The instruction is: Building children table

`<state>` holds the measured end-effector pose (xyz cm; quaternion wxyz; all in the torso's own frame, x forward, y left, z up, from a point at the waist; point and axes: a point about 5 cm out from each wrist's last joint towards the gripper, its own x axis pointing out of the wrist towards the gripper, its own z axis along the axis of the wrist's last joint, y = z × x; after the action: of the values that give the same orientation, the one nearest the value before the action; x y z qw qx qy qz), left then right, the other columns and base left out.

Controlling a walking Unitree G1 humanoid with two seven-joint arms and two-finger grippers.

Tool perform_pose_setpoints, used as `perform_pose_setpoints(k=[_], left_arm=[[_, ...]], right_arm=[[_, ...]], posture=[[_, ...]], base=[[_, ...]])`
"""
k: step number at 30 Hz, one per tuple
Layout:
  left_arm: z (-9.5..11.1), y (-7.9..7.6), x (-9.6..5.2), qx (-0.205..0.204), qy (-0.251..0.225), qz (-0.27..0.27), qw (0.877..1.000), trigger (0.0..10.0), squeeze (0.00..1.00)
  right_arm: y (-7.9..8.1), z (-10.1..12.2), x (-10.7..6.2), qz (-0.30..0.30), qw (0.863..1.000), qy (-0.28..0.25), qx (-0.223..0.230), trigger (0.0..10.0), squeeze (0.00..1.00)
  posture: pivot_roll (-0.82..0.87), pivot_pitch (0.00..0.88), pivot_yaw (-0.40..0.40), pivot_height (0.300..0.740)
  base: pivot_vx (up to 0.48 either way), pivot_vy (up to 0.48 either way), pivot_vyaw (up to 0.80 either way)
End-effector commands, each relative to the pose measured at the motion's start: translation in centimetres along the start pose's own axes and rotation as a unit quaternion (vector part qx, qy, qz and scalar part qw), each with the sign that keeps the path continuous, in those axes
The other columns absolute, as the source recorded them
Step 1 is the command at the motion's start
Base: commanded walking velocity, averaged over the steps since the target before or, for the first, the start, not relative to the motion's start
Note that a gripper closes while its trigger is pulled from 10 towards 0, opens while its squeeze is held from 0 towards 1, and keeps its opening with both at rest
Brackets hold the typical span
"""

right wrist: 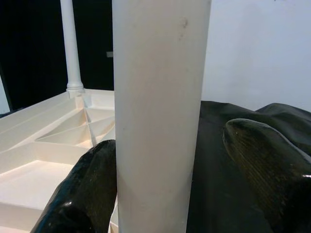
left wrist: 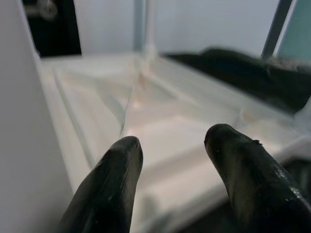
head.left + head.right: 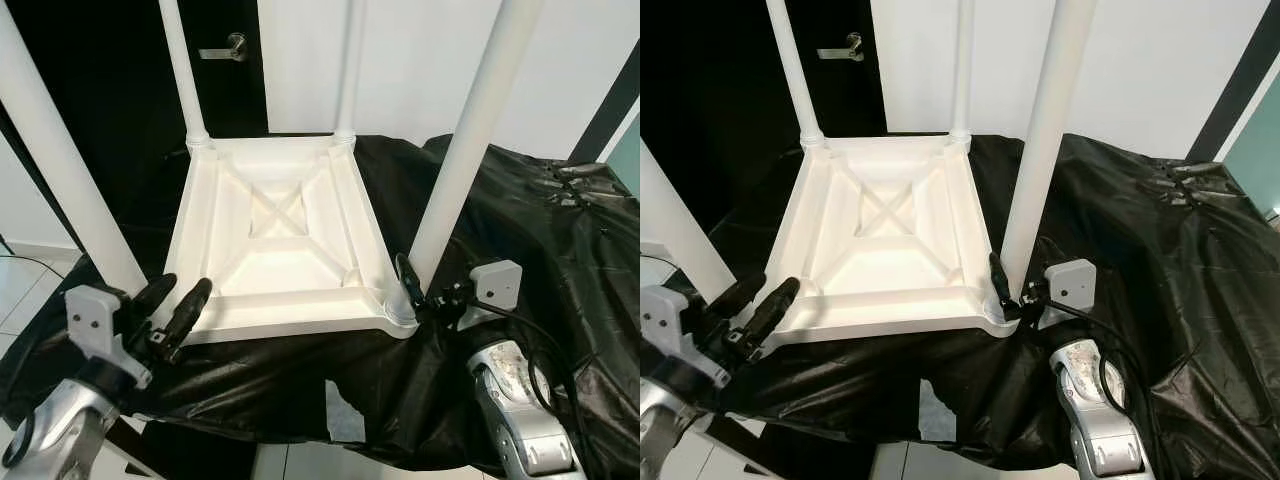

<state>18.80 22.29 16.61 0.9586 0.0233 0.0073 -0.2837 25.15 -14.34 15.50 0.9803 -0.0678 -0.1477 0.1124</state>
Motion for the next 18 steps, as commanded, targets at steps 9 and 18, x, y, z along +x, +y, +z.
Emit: perform_pose_setpoints(k=[9,18], left_arm=[[0.6,-1.3,-1.6,-0.002,0.070,-0.104,0.992,10.0,1.00],[1.1,0.1,-3.5,0.036,0.143,-0.094,0.985,10.0,0.00]], right_arm=[[0.6,-0.5,1.1,0.035,0.999,0.005,0.014,10.0,0.00],[2.4,-0.6,1.5,0.106,0.993,0.006,0.045,10.0,0.00]], posture=[[0.10,0.000,-0.070,0.740],[0.11,0.000,-0.072,0.740]], base=[[0.000,0.000,0.00],[0.000,0.000,0.00]])
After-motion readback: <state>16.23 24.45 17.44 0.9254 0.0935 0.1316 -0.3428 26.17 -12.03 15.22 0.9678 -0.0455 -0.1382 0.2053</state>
